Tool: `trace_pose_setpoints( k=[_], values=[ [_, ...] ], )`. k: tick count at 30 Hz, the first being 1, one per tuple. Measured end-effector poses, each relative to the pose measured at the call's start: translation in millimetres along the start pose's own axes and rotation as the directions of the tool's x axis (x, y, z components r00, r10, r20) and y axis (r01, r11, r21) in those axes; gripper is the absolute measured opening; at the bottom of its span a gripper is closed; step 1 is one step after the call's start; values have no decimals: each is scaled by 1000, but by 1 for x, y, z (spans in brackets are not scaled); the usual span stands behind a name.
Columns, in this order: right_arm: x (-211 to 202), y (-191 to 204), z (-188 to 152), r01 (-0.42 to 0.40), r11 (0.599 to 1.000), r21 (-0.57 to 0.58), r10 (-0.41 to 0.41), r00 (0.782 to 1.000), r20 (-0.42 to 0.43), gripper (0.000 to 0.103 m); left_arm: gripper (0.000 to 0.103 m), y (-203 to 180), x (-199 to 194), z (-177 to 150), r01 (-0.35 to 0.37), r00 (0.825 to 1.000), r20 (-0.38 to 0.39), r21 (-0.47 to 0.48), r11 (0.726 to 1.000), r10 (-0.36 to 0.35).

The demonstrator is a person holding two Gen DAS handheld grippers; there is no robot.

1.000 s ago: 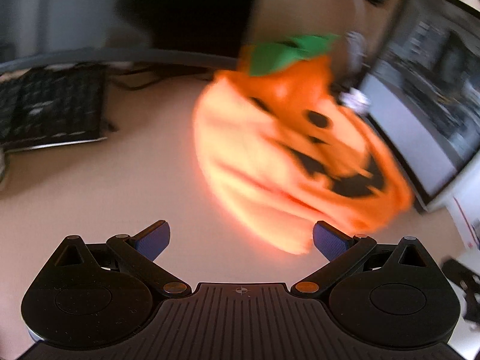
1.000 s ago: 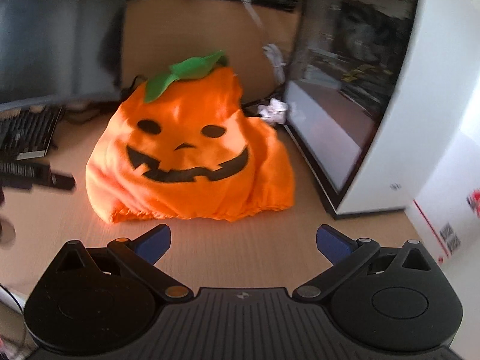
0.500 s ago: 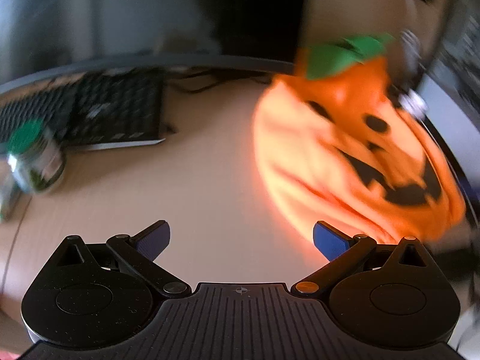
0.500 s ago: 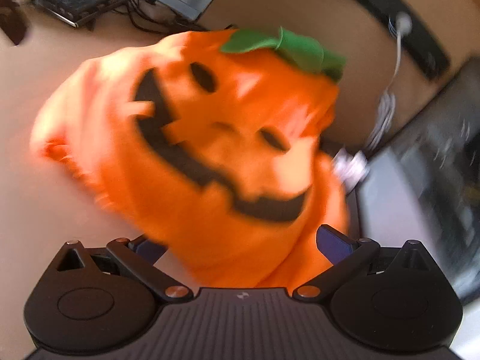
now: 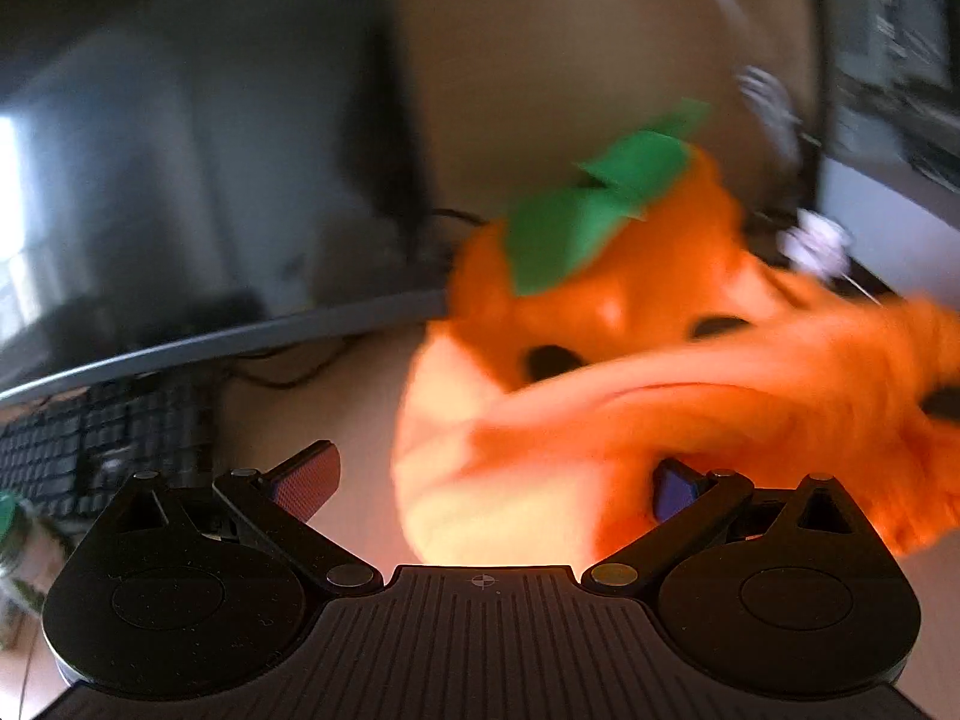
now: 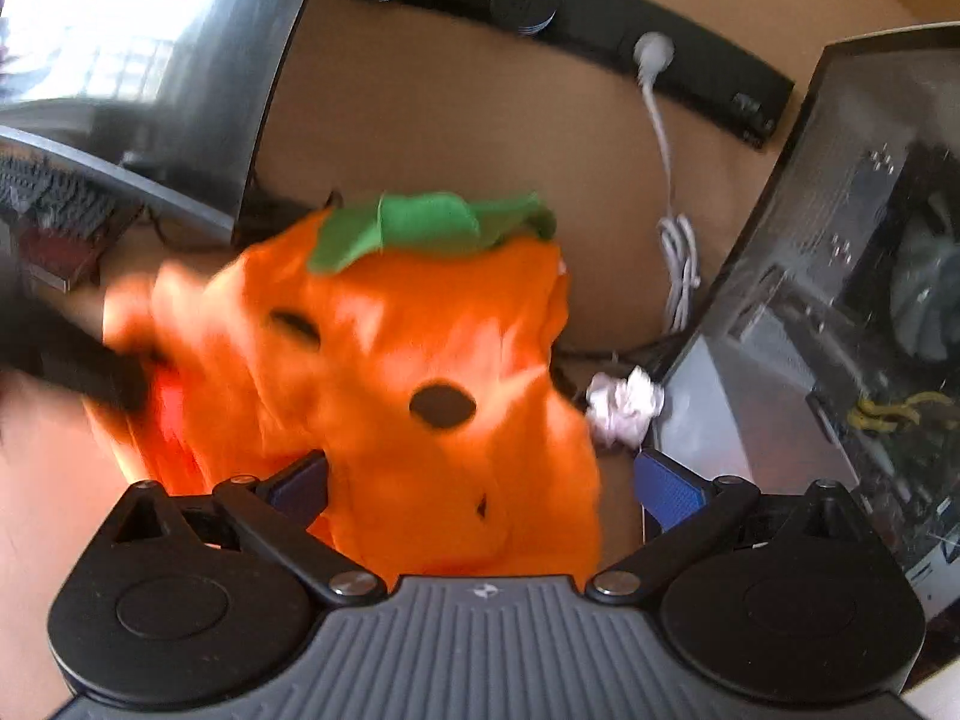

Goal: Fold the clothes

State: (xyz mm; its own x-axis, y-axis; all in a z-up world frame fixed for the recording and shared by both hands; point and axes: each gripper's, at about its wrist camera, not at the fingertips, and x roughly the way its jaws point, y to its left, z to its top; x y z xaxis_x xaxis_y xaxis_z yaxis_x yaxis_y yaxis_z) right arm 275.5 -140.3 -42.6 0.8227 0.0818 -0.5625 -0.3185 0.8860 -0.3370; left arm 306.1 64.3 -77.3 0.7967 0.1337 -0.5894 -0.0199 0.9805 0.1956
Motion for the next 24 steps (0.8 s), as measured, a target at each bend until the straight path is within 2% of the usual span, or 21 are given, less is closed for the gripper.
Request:
trace_pose_setpoints(
  k=[3,5,6,7,10,13,14,15,16,18,20,22,24],
  values=[
    [16,16,-14,-42,999,13,43,997,-61,103,103,19,5,1,-95,995,-5,46,994,95],
    [29,32,-23,-92,995,35,95,991,-97,103,103,25,8,-4,-100,995,-22,78,992,102],
    [36,41,-27,-80,997,20,82,990,-112,103,103,26,11,-9,-98,994,-29,104,990,102],
    [43,49,-30,-52,999,-6,51,991,-125,103,103,24,13,-15,-95,994,-34,139,986,101],
    [45,54,-28,113,991,-71,-120,987,-102,103,103,25,18,-31,-105,993,-27,255,961,116],
    [14,27,-14,219,975,-36,-220,975,-28,103,103,50,7,-39,-155,988,37,345,926,152],
    [0,17,-10,243,970,-21,-243,970,-3,103,103,60,-1,-38,-162,987,53,350,922,153],
    [-13,7,-7,250,968,-4,-250,968,10,103,103,72,-14,-33,-156,988,65,329,931,143],
    [-24,0,-7,249,968,12,-250,968,9,103,103,81,-28,-30,-128,991,64,309,942,114],
    [-43,-4,-14,230,972,40,-229,973,-24,103,103,94,-59,-28,-21,999,38,275,961,11],
    [-54,5,-34,175,984,35,-172,982,-74,103,103,101,-87,-30,83,996,7,256,963,-88],
    [-56,20,-59,141,990,5,-139,980,-145,103,103,93,-101,-47,173,985,-58,294,940,-163],
    [-56,35,-84,114,993,-21,-116,967,-226,103,103,80,-105,-72,261,964,-147,351,899,-222]
  ],
)
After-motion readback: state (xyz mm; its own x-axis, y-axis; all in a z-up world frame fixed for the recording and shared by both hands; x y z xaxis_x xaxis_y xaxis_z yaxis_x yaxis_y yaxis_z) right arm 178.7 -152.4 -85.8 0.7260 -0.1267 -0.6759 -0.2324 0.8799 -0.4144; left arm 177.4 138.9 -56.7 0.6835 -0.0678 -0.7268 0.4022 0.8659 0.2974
